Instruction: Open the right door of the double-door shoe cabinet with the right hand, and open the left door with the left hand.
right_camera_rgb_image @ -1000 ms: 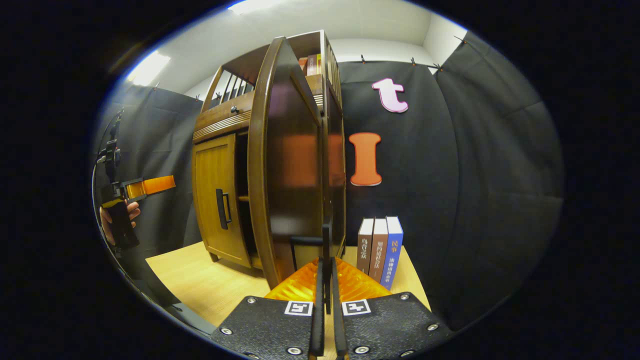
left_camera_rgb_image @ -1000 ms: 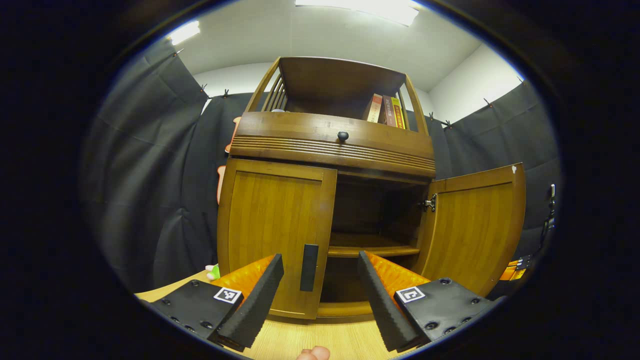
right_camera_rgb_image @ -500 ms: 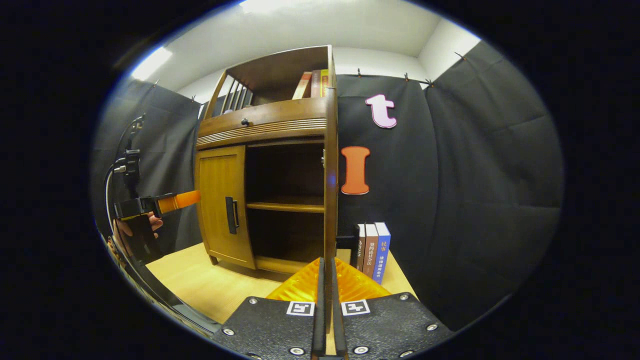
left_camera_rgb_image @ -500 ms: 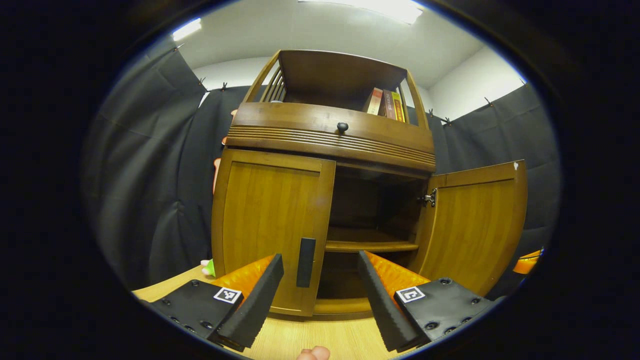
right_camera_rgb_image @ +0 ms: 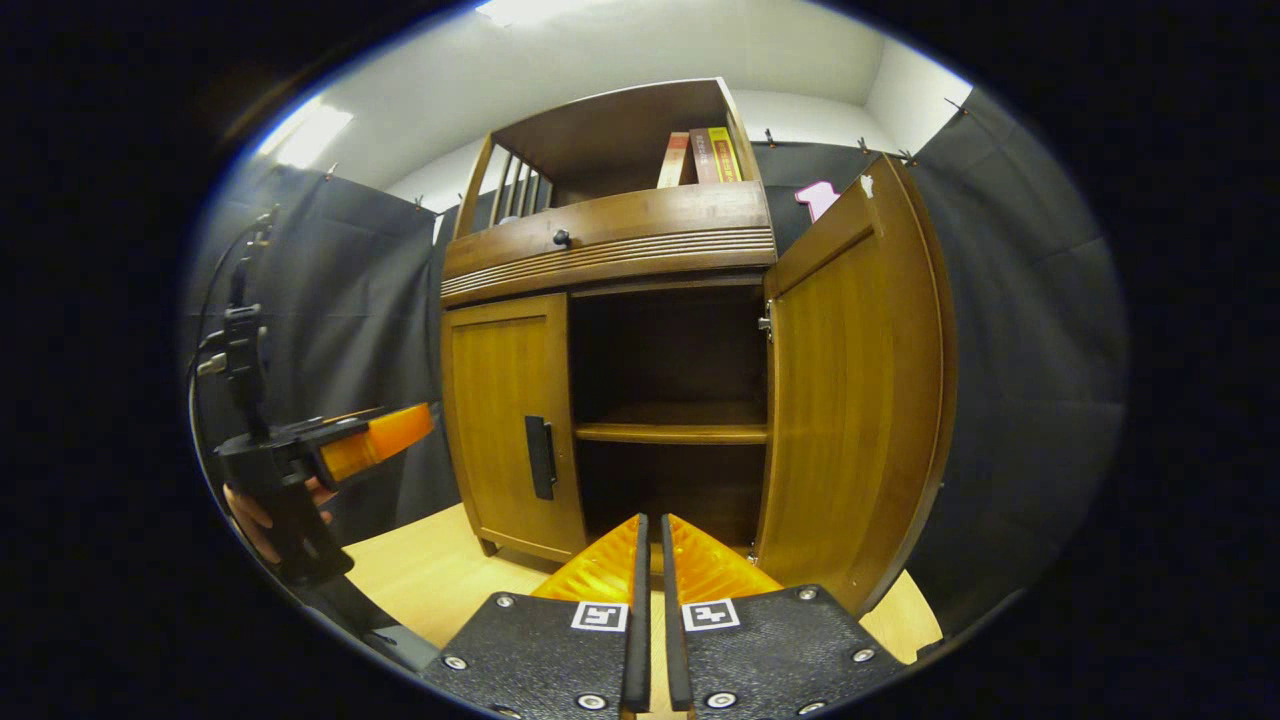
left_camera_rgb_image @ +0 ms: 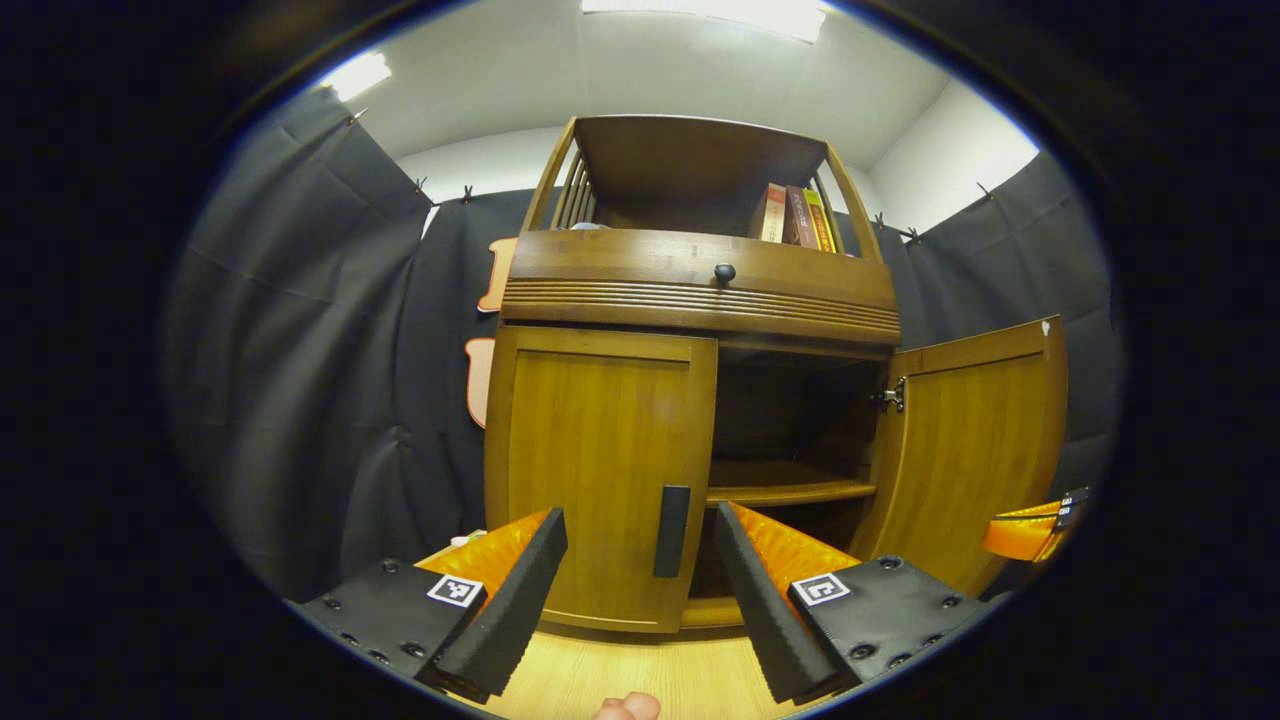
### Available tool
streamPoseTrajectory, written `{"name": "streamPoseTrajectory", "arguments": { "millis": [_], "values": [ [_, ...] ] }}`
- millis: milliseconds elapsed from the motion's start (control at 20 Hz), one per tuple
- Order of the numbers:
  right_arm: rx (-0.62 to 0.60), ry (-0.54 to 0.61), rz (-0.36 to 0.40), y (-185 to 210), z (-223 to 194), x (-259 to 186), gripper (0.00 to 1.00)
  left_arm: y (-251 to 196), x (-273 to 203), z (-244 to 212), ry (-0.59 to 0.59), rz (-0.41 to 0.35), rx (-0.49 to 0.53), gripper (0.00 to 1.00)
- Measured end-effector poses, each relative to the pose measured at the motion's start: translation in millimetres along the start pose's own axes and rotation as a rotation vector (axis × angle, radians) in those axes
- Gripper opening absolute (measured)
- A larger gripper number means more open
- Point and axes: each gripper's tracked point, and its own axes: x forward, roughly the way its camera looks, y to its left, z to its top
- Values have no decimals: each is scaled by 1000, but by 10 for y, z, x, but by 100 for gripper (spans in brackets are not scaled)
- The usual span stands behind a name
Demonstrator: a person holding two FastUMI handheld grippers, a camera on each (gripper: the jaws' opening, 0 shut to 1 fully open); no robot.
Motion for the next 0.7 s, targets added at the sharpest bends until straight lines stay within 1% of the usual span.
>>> {"name": "streamPoseTrajectory", "arguments": {
  "millis": [50, 150, 200, 250, 300, 450, 600, 650, 700],
  "values": [
    [-5, -15, -10, 13, 44, 3, 6, 20, 4, 16, -4, 4, -1, 94],
    [-11, -19, -31, 11, 56, 46, 7, 26, 8, 8, -2, 0, 2, 94],
    [-11, -23, -41, 12, 66, 54, 17, 22, 25, -7, 1, -3, 4, 94],
    [-5, -30, -51, 0, 65, 55, 8, 19, 46, -31, 7, -9, 4, 94],
    [8, -37, -64, -21, 72, 56, 11, 5, 74, -50, 13, -16, 3, 94],
    [38, -52, -93, -115, 66, 1, 54, -59, 155, -59, 15, -43, -10, 94],
    [29, -43, -127, -232, 17, -49, 98, -169, 310, -56, 14, -80, -12, 97],
    [32, -49, -128, -227, 31, -69, 90, -219, 378, -48, 13, -98, -4, 99],
    [38, -56, -131, -236, 44, -94, 91, -268, 464, -31, 12, -114, 5, 95]
  ]
}}
